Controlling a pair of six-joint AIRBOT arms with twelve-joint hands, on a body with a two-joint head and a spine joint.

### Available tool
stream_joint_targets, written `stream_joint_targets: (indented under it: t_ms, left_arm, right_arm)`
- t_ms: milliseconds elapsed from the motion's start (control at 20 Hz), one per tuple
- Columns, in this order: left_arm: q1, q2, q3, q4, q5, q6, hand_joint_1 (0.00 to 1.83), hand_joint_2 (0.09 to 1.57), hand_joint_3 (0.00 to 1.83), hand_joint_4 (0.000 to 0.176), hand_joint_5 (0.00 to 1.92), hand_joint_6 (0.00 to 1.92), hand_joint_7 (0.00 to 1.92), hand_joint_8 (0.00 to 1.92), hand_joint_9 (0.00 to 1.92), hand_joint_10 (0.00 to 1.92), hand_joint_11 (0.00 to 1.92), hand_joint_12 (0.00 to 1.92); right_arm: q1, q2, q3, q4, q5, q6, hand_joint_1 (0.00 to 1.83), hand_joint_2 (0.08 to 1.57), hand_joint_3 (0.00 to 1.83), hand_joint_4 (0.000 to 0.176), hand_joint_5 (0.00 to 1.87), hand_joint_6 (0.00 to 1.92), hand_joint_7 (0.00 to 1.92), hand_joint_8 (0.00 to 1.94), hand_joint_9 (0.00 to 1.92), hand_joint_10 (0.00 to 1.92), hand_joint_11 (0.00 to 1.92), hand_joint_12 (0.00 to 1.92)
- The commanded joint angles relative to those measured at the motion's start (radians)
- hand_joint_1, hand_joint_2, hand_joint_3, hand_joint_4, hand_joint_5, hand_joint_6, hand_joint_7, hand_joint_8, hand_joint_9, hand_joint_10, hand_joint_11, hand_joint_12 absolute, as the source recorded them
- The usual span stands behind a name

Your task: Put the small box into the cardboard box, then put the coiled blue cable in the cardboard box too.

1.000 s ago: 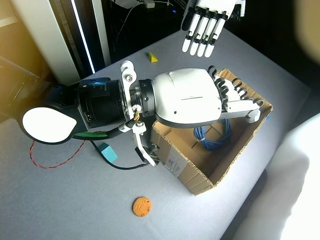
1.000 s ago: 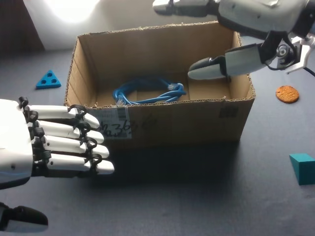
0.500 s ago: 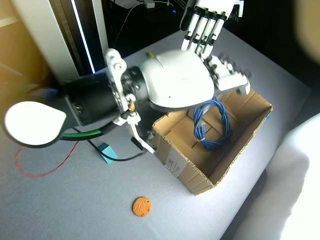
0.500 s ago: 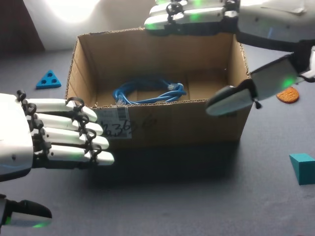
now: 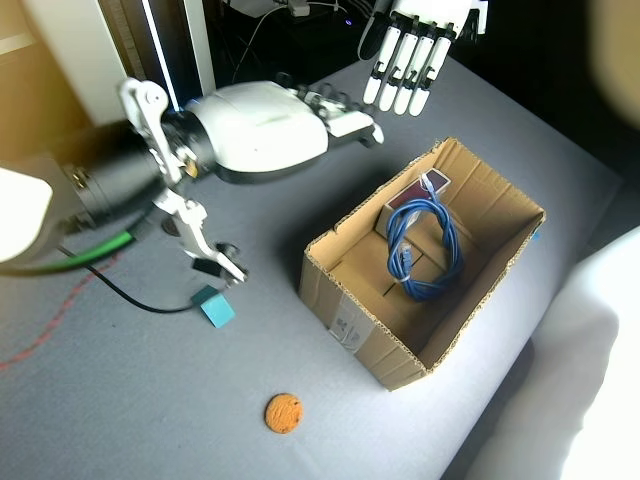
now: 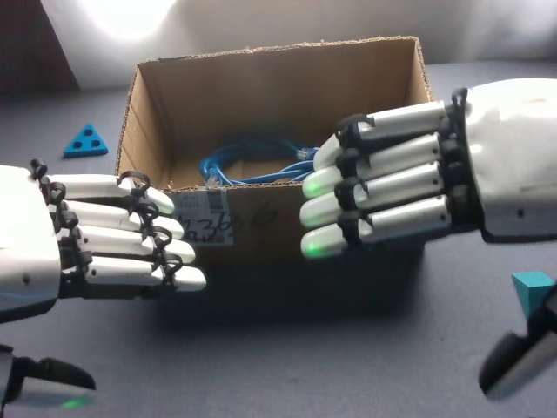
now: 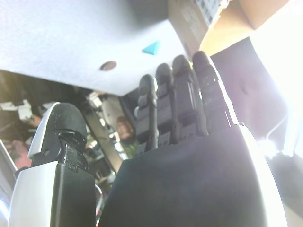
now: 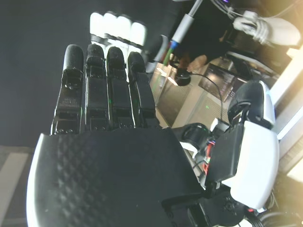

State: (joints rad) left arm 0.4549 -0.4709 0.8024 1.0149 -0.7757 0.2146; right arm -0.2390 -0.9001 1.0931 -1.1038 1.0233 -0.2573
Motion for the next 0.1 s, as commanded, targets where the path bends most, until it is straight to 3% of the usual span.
stream_joint_targets:
  t_ms: [0,50]
  left_arm:
    - [-0.012,0.007,-0.001,-0.051,-0.067,0.0,0.27,1.31,0.0,0.0,0.24,0.0,0.23,0.0,0.18,0.0,0.0,0.26]
    - [-0.012,0.007,-0.001,-0.052,-0.067,0.0,0.26,1.3,0.0,0.0,0.24,0.0,0.22,0.0,0.17,0.0,0.0,0.27]
  right_arm:
    - [-0.004,0.023,-0.012,0.061,0.058,0.005,0.17,0.81,0.0,0.0,0.3,0.01,0.31,0.0,0.29,0.0,0.0,0.73]
    - [-0.012,0.041,-0.034,0.057,0.058,0.004,0.17,0.8,0.0,0.0,0.32,0.01,0.32,0.0,0.29,0.0,0.0,0.72]
